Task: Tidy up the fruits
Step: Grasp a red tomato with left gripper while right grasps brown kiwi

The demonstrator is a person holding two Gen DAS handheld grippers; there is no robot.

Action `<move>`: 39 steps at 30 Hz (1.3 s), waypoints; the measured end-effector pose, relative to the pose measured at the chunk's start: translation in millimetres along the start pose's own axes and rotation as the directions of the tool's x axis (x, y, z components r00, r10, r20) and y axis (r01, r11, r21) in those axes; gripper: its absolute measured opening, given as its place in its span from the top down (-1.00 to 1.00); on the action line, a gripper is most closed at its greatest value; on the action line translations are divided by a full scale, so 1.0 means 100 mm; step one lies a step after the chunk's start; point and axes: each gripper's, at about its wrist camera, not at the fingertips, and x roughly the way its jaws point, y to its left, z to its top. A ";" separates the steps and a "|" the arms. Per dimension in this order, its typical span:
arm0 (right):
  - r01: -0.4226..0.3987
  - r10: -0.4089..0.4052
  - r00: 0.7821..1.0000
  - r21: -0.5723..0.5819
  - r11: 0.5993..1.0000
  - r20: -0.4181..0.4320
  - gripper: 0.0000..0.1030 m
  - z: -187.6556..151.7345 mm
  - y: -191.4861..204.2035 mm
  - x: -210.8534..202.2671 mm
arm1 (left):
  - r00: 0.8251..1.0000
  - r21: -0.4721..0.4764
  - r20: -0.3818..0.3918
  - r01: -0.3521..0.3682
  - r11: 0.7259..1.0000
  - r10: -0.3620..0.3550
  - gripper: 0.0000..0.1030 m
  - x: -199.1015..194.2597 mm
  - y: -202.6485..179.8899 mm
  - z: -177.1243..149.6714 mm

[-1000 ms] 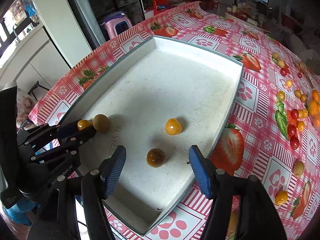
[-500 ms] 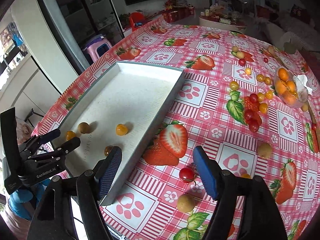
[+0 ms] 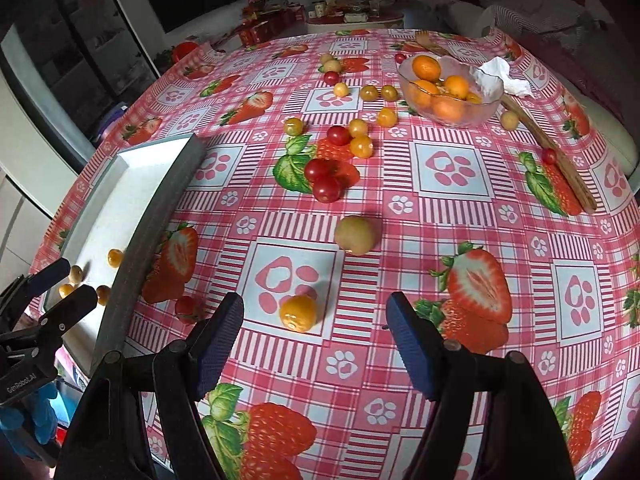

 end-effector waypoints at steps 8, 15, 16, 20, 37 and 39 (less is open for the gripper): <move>0.013 -0.013 1.000 0.072 0.997 -0.003 -0.50 -0.01 -0.37 0.04 | 0.999 0.062 -0.054 0.009 0.998 -0.006 -0.60 0.23 -0.37 -0.01; 0.012 -0.012 1.000 0.076 0.997 0.006 -0.50 0.09 -0.41 0.12 | 0.993 0.055 -0.115 0.009 0.998 -0.002 -0.60 0.52 -0.47 0.03; 0.012 -0.013 1.000 0.072 0.997 0.008 -0.50 0.12 -0.41 0.13 | 0.992 0.055 -0.126 0.008 0.998 -0.001 -0.60 0.55 -0.48 0.03; 0.009 -0.009 1.000 0.055 0.998 0.000 -0.49 0.22 -0.36 0.25 | 0.987 0.054 -0.163 0.004 0.999 0.005 -0.59 0.67 -0.53 0.02; 0.107 -0.107 0.994 -0.061 0.992 0.001 0.43 0.31 -0.10 0.48 | 0.986 0.053 -0.155 0.064 0.997 -0.055 0.52 0.65 -0.67 0.01; 0.079 -0.079 0.997 -0.033 0.996 -0.001 0.42 0.30 -0.15 0.45 | 0.984 0.015 -0.147 0.106 0.994 -0.103 0.52 0.62 -0.63 0.00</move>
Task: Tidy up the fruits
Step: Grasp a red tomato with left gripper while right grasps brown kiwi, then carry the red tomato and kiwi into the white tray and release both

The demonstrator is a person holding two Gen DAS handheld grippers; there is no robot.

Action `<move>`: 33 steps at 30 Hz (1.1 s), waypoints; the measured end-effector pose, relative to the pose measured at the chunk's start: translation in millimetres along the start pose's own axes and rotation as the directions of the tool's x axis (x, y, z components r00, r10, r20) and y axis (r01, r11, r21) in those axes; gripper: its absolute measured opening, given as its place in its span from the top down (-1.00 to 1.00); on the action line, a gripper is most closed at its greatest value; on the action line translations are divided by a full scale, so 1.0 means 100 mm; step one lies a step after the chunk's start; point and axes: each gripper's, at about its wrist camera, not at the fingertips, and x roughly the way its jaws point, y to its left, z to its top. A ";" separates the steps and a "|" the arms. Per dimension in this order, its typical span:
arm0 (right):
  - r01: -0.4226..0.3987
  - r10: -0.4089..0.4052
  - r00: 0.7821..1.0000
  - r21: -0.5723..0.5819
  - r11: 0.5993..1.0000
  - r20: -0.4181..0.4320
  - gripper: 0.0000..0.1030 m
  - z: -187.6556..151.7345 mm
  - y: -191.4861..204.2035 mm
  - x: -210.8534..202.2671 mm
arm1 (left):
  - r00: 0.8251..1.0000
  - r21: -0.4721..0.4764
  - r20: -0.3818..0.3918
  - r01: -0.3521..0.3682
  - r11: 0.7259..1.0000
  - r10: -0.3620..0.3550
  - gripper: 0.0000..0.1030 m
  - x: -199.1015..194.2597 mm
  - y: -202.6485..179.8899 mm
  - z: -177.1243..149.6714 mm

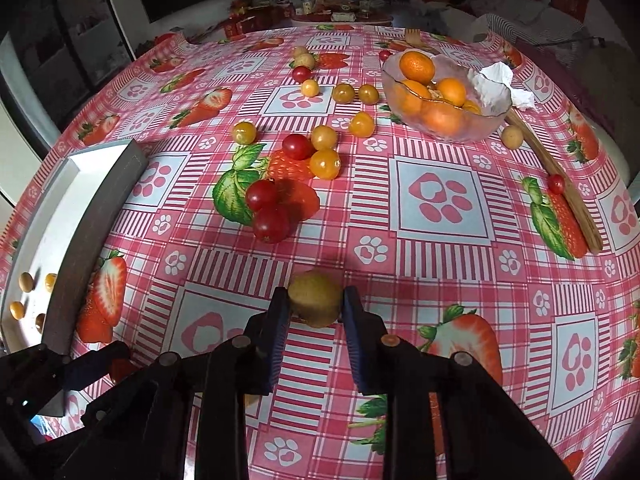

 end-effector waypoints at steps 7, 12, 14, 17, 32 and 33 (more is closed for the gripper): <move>-0.066 0.066 0.998 0.053 0.996 0.011 0.42 -0.08 -0.10 -0.18 | 0.998 -0.031 0.043 0.038 0.999 -0.037 0.52 -0.16 0.09 -0.01; -0.089 0.089 0.996 0.067 0.994 0.009 0.42 -0.13 -0.11 -0.29 | 0.996 -0.039 0.079 0.043 0.998 -0.040 0.52 -0.30 0.16 0.01; -0.092 0.091 0.996 0.066 0.994 0.010 0.42 -0.14 -0.09 -0.33 | 0.995 -0.045 0.093 0.049 0.998 -0.045 0.52 -0.37 0.20 0.02; -0.097 0.096 0.995 0.065 0.993 0.013 0.42 -0.14 -0.06 -0.38 | 0.992 -0.049 0.115 0.049 0.998 -0.043 0.52 -0.47 0.27 0.02; -0.181 0.182 0.983 -0.026 0.983 0.030 0.42 0.13 0.58 -0.62 | 0.973 -0.141 0.223 -0.024 0.990 0.055 0.52 -0.96 1.02 0.15; -0.187 0.188 0.982 -0.036 0.982 0.029 0.42 0.16 0.64 -0.63 | 0.971 -0.151 0.229 -0.030 0.988 0.064 0.52 -0.98 1.09 0.16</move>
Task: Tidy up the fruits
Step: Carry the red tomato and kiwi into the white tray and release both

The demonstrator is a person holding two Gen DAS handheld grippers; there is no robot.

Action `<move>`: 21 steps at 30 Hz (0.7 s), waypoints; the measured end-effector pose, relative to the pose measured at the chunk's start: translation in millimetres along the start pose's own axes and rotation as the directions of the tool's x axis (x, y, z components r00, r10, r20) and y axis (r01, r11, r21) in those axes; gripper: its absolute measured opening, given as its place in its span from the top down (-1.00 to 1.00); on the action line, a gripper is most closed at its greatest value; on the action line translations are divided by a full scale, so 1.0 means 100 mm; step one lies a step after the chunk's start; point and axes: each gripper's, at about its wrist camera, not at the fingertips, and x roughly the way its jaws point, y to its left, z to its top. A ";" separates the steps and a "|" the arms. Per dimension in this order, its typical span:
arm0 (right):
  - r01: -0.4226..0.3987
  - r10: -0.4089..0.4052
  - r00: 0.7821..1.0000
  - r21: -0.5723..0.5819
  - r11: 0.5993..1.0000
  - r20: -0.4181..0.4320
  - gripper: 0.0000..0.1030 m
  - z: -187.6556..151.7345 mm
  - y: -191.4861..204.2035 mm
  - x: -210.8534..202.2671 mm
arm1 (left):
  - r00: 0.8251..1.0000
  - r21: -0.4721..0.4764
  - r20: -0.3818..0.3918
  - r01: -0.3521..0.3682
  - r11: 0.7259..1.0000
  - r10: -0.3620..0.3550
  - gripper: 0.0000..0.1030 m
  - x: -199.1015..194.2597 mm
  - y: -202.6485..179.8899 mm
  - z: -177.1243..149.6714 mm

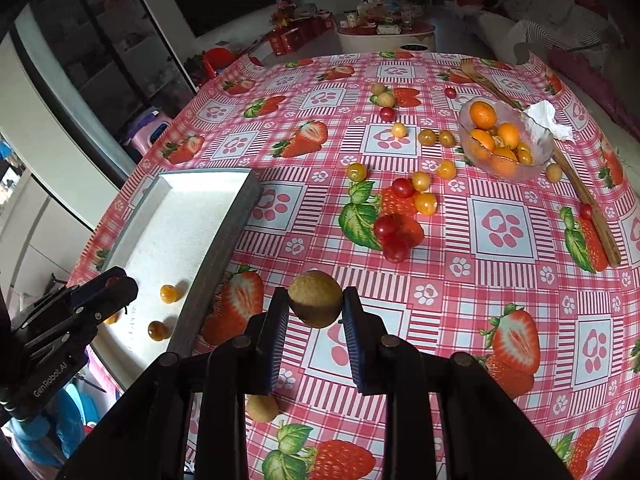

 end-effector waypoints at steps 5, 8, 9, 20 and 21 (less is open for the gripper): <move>-0.022 0.022 1.000 -0.061 0.998 -0.007 0.42 0.15 0.34 0.09 | 0.998 -0.019 0.028 -0.050 0.999 0.050 0.52 0.01 0.30 0.12; -0.030 0.029 0.999 -0.094 0.995 -0.018 0.42 0.23 0.52 0.19 | 0.997 -0.038 0.029 -0.075 0.996 0.076 0.52 0.09 0.48 0.21; -0.032 0.030 0.999 -0.103 0.994 -0.022 0.42 0.27 0.57 0.23 | 0.997 -0.047 0.024 -0.078 0.996 0.079 0.52 0.13 0.54 0.23; -0.057 0.039 0.994 -0.174 0.983 -0.105 0.42 0.59 1.10 0.91 | 0.989 -0.130 -0.089 -0.128 0.983 0.117 0.52 0.72 1.05 0.34; -0.057 0.036 0.993 -0.181 0.982 -0.113 0.42 0.61 1.14 0.99 | 0.988 -0.139 -0.101 -0.129 0.982 0.116 0.52 0.77 1.09 0.33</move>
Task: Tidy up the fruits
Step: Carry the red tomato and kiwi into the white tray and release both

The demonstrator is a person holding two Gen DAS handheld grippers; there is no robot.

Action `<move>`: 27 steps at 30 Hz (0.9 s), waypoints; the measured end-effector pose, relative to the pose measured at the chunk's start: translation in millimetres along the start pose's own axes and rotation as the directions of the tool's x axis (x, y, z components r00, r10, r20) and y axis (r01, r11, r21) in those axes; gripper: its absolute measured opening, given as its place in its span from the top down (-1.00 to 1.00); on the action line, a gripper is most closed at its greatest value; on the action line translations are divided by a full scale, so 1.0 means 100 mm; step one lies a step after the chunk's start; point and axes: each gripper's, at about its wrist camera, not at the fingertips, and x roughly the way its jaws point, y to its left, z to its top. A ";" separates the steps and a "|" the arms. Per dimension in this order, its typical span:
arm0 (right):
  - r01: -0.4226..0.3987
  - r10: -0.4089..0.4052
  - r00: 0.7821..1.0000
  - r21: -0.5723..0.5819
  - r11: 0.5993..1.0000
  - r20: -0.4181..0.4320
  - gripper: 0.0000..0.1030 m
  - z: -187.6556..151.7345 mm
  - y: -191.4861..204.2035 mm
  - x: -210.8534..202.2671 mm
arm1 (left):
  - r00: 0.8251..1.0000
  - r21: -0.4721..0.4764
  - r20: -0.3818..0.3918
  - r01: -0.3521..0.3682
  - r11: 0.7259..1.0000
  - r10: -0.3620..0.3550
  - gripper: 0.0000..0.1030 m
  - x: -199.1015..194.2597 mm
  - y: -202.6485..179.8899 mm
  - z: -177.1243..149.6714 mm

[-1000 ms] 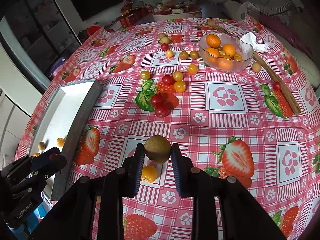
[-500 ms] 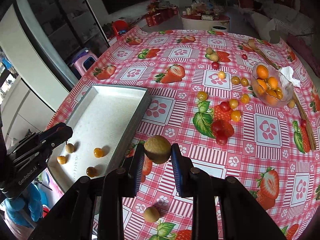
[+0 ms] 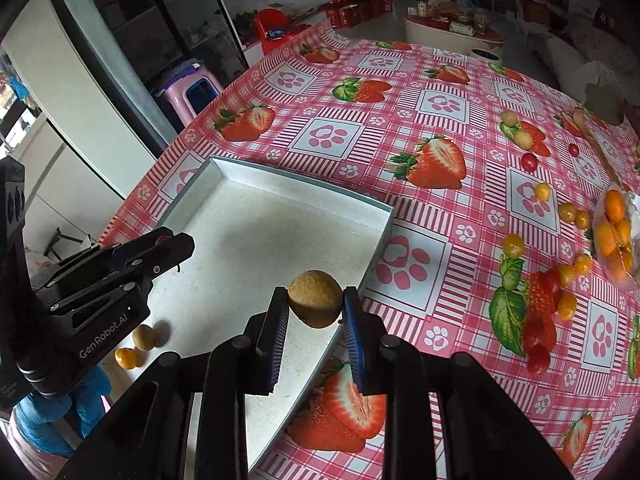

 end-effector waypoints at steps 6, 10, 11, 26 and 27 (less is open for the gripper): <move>0.029 -0.030 0.999 -0.042 0.999 -0.030 0.42 0.17 0.09 0.38 | 0.998 -0.027 -0.055 -0.013 1.000 0.012 0.52 0.20 0.12 0.01; 0.041 -0.044 0.997 -0.055 0.998 -0.060 0.43 0.25 0.11 0.60 | 0.996 -0.017 -0.081 -0.040 0.999 0.039 0.52 0.26 0.13 0.02; 0.044 -0.048 0.997 -0.058 0.997 -0.067 0.42 0.26 0.11 0.64 | 0.995 -0.013 -0.087 -0.046 0.999 0.044 0.52 0.27 0.13 0.02; 0.002 -0.002 1.000 -0.030 1.000 -0.005 -0.50 0.28 0.05 0.42 | 0.992 -0.023 -0.098 -0.082 0.996 0.080 -0.36 0.21 0.17 0.01; 0.002 -0.001 1.000 -0.023 1.000 0.008 -0.51 0.27 0.04 0.35 | 0.993 -0.023 -0.094 -0.079 0.997 0.077 -0.36 0.18 0.16 0.01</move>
